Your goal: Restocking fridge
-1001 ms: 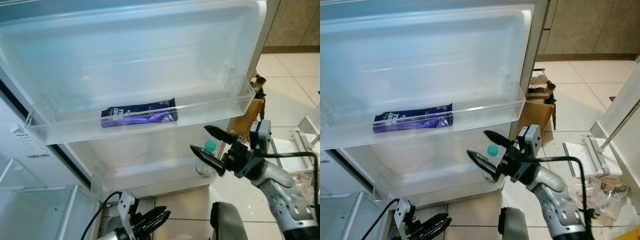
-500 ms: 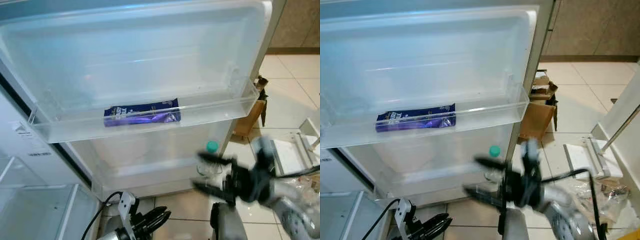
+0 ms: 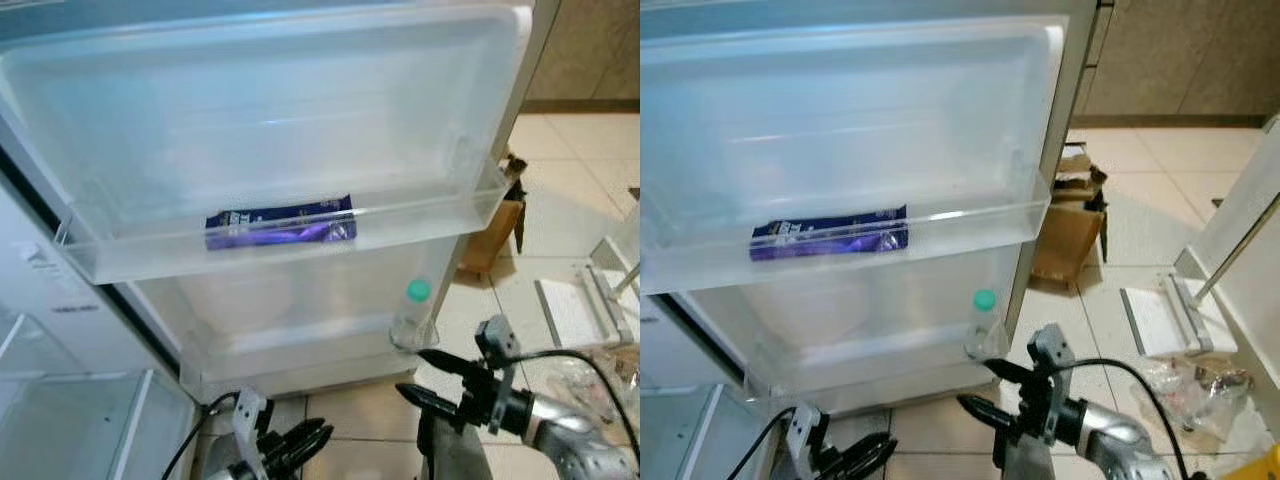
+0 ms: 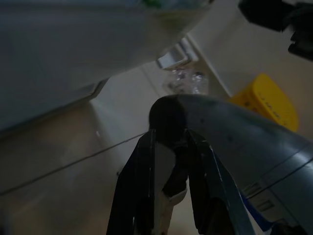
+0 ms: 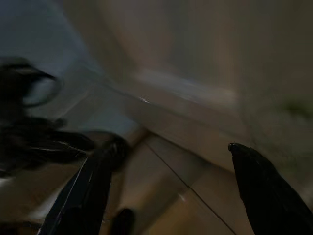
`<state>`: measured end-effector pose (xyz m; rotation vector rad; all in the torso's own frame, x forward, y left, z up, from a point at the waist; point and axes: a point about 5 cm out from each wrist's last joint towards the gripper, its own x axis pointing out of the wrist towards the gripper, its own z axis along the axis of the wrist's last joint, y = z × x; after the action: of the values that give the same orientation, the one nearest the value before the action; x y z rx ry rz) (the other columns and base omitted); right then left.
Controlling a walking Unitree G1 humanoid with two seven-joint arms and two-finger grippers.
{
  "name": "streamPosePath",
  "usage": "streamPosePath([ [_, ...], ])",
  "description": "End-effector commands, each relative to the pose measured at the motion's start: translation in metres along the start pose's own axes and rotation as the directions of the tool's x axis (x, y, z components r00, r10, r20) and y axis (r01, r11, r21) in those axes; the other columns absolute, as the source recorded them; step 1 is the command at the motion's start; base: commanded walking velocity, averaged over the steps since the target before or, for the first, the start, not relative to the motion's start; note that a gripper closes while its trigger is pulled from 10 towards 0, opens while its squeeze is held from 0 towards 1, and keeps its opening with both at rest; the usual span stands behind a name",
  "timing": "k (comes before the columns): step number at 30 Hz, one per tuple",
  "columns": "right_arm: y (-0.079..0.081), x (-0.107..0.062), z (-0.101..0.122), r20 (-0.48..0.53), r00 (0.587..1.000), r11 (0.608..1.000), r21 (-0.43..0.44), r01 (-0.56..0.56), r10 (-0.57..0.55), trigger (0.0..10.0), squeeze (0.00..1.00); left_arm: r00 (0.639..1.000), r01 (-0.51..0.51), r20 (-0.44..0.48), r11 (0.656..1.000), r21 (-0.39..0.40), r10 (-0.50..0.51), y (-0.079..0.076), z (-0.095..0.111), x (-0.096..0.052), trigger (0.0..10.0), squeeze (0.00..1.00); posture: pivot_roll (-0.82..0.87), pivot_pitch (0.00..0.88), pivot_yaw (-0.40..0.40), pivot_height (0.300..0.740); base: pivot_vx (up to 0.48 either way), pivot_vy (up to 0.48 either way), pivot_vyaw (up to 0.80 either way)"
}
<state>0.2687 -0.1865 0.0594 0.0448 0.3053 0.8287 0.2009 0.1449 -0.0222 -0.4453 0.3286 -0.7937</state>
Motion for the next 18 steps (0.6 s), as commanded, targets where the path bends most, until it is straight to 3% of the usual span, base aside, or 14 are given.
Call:
streamPosePath([
  [1,-0.005,-0.002,-0.017,-0.070,0.995,0.997,0.000,0.076,-0.075,10.0,0.00,0.998,-0.055,-0.012,0.997,-0.046,0.055,0.003,-0.011,-0.010,10.0,0.00,-0.05,0.146,0.010,0.408,0.000,0.000,0.00],
  [5,-0.010,-0.001,-0.026,-0.092,0.987,0.989,0.043,0.139,-0.135,10.0,0.00,0.994,-0.107,-0.037,0.991,-0.077,0.104,0.006,-0.019,-0.018,10.0,0.00,-0.04,0.139,0.008,0.408,0.000,0.000,0.00],
  [11,-0.010,-0.001,-0.034,-0.083,0.987,0.983,0.110,0.145,-0.136,10.0,0.00,0.981,-0.189,-0.067,0.975,-0.113,0.182,0.011,-0.029,-0.031,10.0,0.00,-0.04,0.139,0.008,0.418,0.000,0.000,0.00],
  [18,-0.013,-0.013,-0.066,-0.182,0.959,0.959,0.146,0.245,-0.217,10.0,0.00,0.954,-0.294,-0.105,0.944,-0.149,0.281,0.017,-0.040,-0.047,10.0,0.00,-0.04,0.122,0.002,0.448,0.000,0.000,0.00],
])
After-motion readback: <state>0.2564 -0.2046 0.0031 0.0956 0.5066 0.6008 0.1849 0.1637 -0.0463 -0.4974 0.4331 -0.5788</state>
